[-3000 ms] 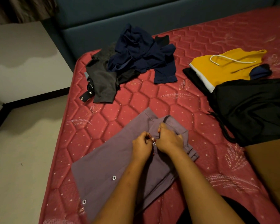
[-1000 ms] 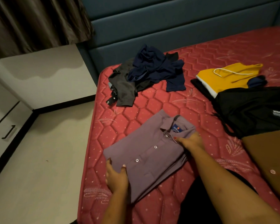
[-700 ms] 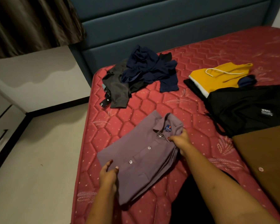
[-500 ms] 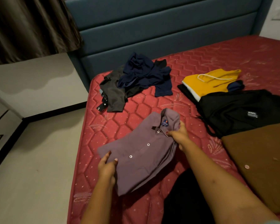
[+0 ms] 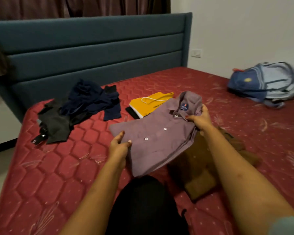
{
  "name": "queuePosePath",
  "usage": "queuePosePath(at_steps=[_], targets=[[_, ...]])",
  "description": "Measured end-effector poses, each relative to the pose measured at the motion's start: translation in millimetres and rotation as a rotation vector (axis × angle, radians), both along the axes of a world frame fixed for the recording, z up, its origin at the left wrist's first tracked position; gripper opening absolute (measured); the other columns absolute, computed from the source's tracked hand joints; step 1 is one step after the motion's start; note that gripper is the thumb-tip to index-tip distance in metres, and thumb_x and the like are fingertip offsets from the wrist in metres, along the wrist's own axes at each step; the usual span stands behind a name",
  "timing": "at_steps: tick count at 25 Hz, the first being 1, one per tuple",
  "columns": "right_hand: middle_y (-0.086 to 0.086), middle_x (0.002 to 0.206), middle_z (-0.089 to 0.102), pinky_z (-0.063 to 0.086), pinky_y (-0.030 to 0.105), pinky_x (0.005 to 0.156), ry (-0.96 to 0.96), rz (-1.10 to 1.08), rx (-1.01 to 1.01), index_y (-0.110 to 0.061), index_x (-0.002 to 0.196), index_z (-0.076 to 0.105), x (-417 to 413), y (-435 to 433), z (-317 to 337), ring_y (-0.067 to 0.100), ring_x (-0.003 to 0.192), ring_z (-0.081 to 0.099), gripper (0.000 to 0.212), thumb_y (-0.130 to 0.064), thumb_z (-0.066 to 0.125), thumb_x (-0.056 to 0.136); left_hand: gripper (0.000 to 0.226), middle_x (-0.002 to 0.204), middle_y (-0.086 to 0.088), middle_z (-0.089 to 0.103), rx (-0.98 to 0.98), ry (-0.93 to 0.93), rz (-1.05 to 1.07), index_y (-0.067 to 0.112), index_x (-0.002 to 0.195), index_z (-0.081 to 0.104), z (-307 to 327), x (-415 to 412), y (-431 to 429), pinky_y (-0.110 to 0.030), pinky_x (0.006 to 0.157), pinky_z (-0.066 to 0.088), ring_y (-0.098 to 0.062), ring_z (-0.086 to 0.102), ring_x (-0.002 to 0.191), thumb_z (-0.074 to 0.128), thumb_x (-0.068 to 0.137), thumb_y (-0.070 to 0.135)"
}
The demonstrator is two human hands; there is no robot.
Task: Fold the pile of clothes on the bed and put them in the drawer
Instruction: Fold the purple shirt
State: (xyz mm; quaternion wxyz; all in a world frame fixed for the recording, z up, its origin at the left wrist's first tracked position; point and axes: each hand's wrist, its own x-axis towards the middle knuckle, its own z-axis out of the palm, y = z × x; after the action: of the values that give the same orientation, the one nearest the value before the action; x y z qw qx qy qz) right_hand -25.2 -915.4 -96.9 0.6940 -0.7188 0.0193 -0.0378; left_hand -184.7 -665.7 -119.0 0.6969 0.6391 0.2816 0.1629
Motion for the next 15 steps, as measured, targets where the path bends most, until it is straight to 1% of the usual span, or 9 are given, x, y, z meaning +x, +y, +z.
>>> queuePosePath(at_steps=[3, 6, 7, 9, 11, 13, 15], targets=[[0.010, 0.129, 0.054, 0.048, 0.040, 0.091, 0.010, -0.113, 0.031, -0.013, 0.143, 0.032, 4, -77, 6, 0.026, 0.112, 0.055, 0.082, 0.012, 0.071, 0.075, 0.062, 0.138, -0.008, 0.050, -0.039, -0.002, -0.153, 0.013, 0.145, 0.041, -9, 27, -66, -0.033, 0.095, 0.048, -0.023, 0.055, 0.110, 0.056, 0.089, -0.009], [0.014, 0.133, 0.054, 0.046, 0.036, 0.089, 0.027, -0.174, 0.001, -0.012, 0.142, 0.033, 7, -136, -4, 0.027, 0.113, 0.055, 0.080, 0.014, 0.069, 0.076, 0.065, 0.144, -0.004, 0.044, -0.085, 0.031, -0.244, 0.014, 0.146, 0.039, -29, 46, -121, -0.037, 0.101, 0.046, -0.024, 0.053, 0.119, 0.057, 0.088, -0.009], [0.016, 0.134, 0.053, 0.046, 0.036, 0.089, 0.038, -0.193, -0.015, -0.010, 0.142, 0.033, 7, -151, -11, 0.029, 0.115, 0.055, 0.080, 0.014, 0.069, 0.076, 0.065, 0.146, -0.005, 0.042, -0.100, 0.051, -0.264, 0.014, 0.146, 0.038, -36, 50, -135, -0.034, 0.101, 0.045, -0.023, 0.052, 0.120, 0.056, 0.088, -0.009], [0.018, 0.136, 0.052, 0.044, 0.036, 0.088, 0.084, -0.223, -0.037, -0.008, 0.142, 0.032, 11, -174, -32, 0.032, 0.119, 0.054, 0.079, 0.014, 0.069, 0.076, 0.065, 0.147, -0.004, 0.040, -0.125, 0.100, -0.280, 0.015, 0.147, 0.038, -48, 55, -156, -0.027, 0.094, 0.045, -0.018, 0.050, 0.115, 0.054, 0.089, -0.010], [0.019, 0.136, 0.050, 0.044, 0.040, 0.090, 0.140, -0.241, -0.043, -0.006, 0.142, 0.032, 15, -189, -59, 0.035, 0.121, 0.052, 0.078, 0.015, 0.068, 0.077, 0.065, 0.147, -0.005, 0.039, -0.132, 0.167, -0.278, 0.016, 0.147, 0.037, -64, 59, -168, -0.025, 0.092, 0.043, -0.017, 0.049, 0.112, 0.052, 0.090, -0.012], [0.020, 0.136, 0.049, 0.044, 0.045, 0.094, 0.210, -0.266, -0.061, -0.005, 0.142, 0.032, 18, -196, -91, 0.037, 0.122, 0.050, 0.078, 0.015, 0.068, 0.077, 0.066, 0.150, -0.007, 0.036, -0.100, 0.260, -0.296, 0.016, 0.148, 0.035, -81, 56, -172, -0.027, 0.098, 0.041, -0.022, 0.047, 0.122, 0.051, 0.090, -0.012], [0.021, 0.137, 0.049, 0.044, 0.043, 0.094, 0.274, -0.319, -0.077, -0.005, 0.143, 0.031, 19, -199, -118, 0.038, 0.122, 0.050, 0.085, 0.011, 0.074, 0.072, 0.066, 0.153, -0.008, 0.028, -0.006, 0.355, -0.327, 0.017, 0.148, 0.033, -96, 51, -173, -0.029, 0.106, 0.036, -0.026, 0.040, 0.131, 0.053, 0.091, -0.008]])
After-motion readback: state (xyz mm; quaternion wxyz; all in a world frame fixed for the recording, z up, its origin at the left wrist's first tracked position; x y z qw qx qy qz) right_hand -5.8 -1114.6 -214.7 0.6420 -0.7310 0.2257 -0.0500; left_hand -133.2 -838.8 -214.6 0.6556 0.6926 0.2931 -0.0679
